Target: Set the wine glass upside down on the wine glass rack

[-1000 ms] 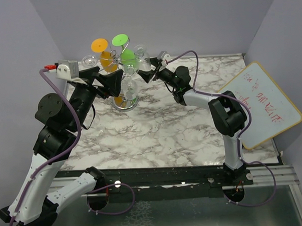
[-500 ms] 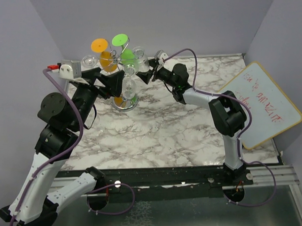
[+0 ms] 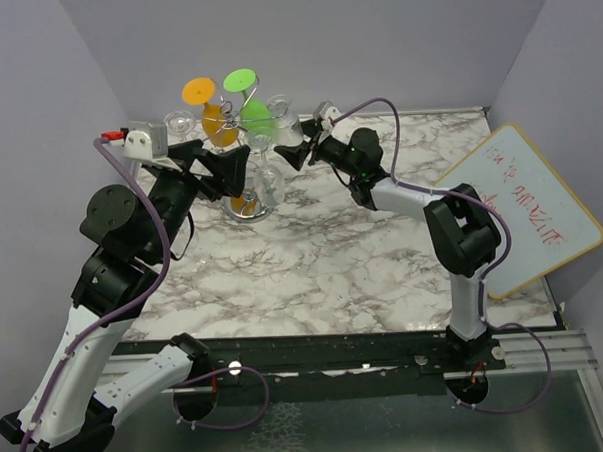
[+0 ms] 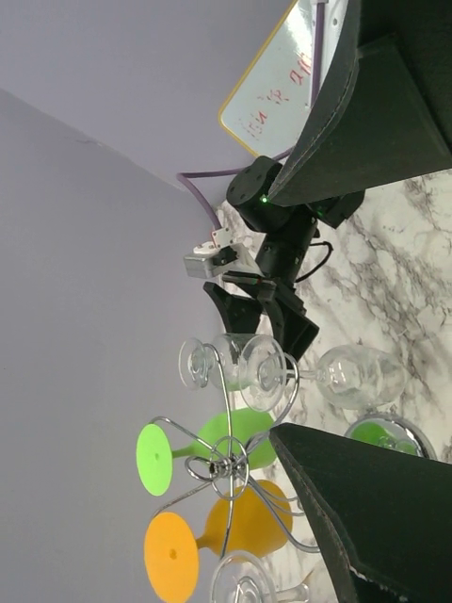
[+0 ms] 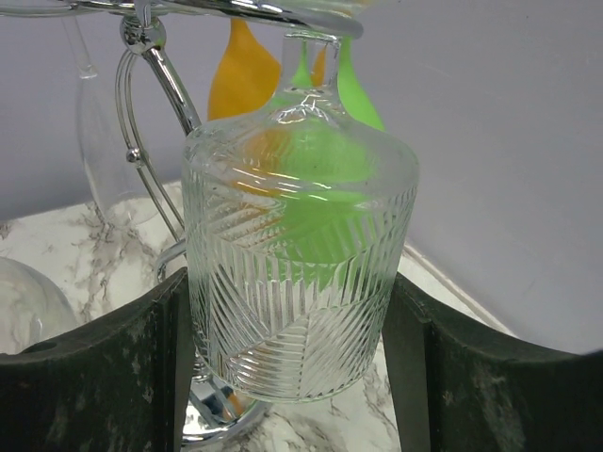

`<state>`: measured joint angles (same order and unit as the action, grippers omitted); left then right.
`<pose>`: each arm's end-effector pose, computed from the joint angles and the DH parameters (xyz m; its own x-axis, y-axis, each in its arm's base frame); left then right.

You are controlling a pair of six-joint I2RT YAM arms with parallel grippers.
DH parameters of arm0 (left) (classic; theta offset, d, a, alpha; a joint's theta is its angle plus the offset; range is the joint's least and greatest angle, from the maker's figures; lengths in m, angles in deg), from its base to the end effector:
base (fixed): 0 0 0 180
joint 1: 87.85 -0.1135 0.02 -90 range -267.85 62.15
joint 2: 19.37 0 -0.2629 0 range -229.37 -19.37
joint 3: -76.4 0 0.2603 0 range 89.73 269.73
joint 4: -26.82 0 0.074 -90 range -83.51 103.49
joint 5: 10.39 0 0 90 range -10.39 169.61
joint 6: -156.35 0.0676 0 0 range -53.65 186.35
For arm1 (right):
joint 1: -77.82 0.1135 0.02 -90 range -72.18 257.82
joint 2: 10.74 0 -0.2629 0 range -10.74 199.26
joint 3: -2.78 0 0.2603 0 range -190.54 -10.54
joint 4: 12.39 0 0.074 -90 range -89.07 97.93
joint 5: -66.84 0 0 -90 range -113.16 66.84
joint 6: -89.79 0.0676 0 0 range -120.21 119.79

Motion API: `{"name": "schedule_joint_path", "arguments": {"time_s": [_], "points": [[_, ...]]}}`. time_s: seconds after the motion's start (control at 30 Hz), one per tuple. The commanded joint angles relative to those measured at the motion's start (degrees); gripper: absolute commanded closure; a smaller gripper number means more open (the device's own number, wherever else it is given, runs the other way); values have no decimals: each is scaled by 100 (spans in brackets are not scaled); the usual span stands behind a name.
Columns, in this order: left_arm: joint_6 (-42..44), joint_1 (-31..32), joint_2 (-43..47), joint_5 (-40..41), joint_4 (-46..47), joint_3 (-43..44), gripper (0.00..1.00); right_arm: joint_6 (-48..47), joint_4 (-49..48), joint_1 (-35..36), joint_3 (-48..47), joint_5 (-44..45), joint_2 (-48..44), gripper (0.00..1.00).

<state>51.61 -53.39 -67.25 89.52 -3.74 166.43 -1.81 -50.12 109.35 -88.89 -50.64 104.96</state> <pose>0.1504 -0.0891 0.5114 0.0538 -0.3409 -0.9386 0.4468 0.8488 -0.2827 0.4115 0.2891 0.2761 0.2254 0.1092 -0.9681 -0.8401 0.5250 -0.1364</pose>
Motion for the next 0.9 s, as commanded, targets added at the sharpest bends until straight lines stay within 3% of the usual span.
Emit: {"name": "schedule_joint_path", "arguments": {"time_s": [0.0,0.53,0.87], "points": [[161,-25,86,172,-292,88,1,-11,-256,-2,179,-147,-354,26],[323,-24,88,410,-531,26,1,-85,53,-5,67,-297,-348,1],[437,-22,89,566,-656,-13,1,-130,-429,0,779,-56,-891,0]]}}
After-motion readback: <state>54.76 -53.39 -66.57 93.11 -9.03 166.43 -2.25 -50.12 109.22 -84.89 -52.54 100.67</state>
